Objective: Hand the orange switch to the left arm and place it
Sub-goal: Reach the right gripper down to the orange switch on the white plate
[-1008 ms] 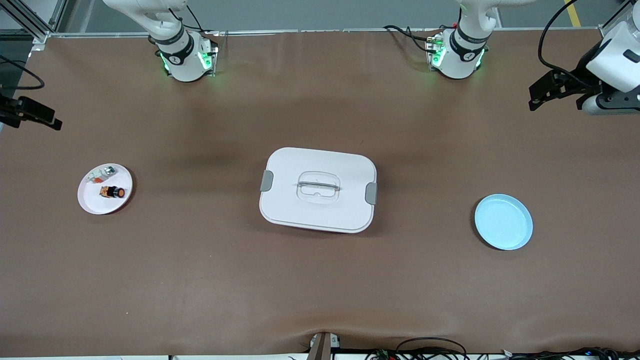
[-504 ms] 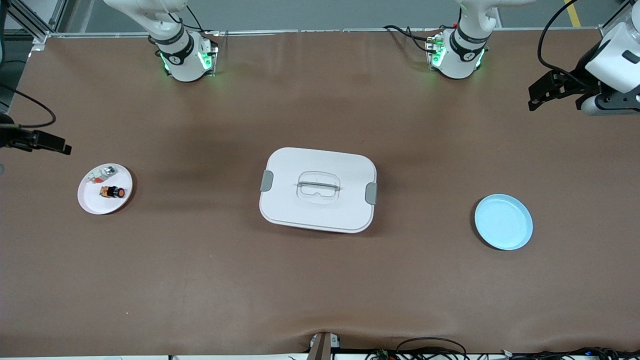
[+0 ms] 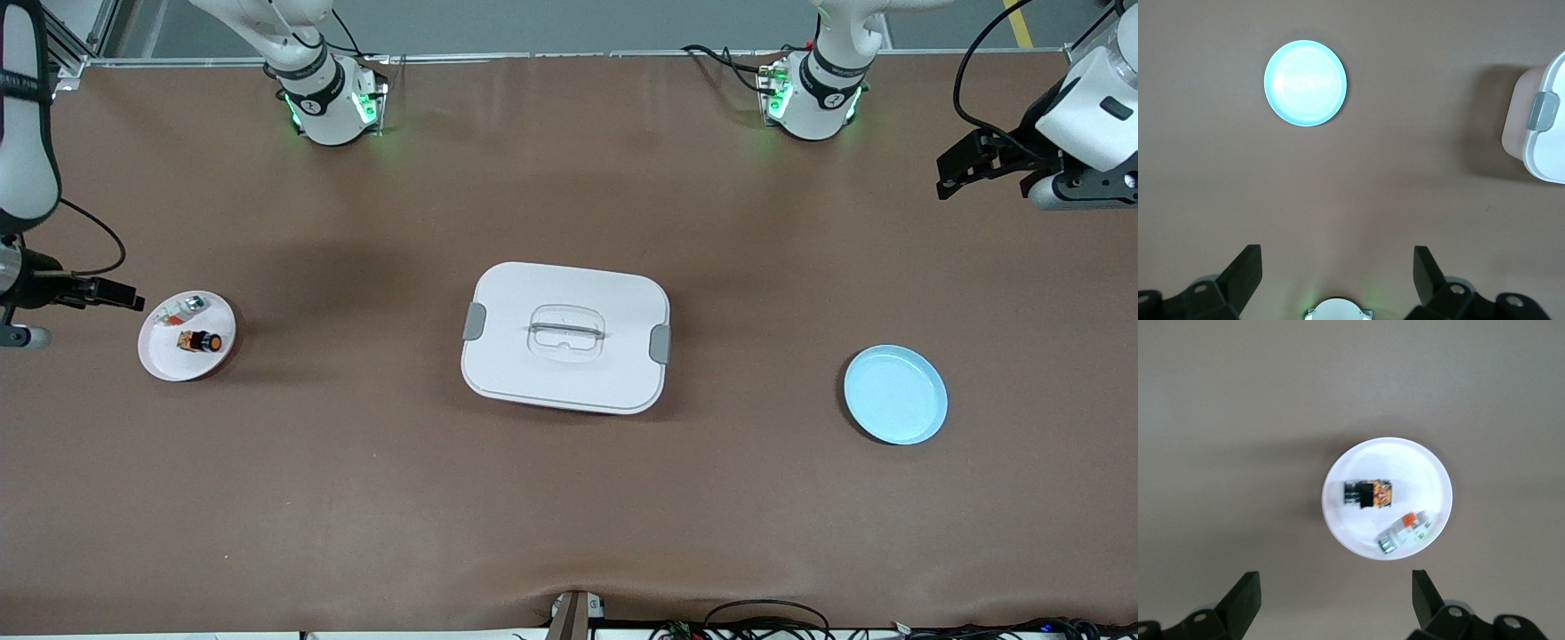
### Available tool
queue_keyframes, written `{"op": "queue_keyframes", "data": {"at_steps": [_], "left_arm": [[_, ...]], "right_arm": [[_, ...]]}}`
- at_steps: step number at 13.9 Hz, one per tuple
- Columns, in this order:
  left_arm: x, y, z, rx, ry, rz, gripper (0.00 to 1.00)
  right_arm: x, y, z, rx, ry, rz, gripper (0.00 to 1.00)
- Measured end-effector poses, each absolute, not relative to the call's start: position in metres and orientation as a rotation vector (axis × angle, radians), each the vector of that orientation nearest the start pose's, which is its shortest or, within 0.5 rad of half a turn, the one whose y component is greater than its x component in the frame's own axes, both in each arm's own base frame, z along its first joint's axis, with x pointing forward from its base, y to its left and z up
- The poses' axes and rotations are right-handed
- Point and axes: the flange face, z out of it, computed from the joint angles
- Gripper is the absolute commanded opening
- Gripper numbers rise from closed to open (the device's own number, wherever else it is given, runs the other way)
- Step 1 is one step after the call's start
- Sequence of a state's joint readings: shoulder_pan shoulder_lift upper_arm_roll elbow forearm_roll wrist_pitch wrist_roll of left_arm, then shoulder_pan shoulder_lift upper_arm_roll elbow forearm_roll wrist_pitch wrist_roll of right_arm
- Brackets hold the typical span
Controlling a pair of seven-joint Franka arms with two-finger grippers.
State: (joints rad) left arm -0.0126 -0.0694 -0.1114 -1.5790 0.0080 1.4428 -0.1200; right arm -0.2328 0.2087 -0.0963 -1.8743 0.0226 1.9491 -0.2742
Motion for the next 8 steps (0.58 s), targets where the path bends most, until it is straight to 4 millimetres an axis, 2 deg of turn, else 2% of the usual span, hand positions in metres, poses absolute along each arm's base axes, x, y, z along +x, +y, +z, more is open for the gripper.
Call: {"op": "queue_keyframes", "data": {"at_steps": [4,8], "left_arm": [[0.516,-0.066,0.645,-3.116,0.004,0.107,1.0],[0.518,-0.066,0.642,-3.115,0.004,0.115,1.0]], "right_arm": [[0.571,-0.206,0.32,-3.059,0.068,0.172,1.0],[0.573,-0.207,0.259,-3.064,0.075,0.114,1.0]]}}
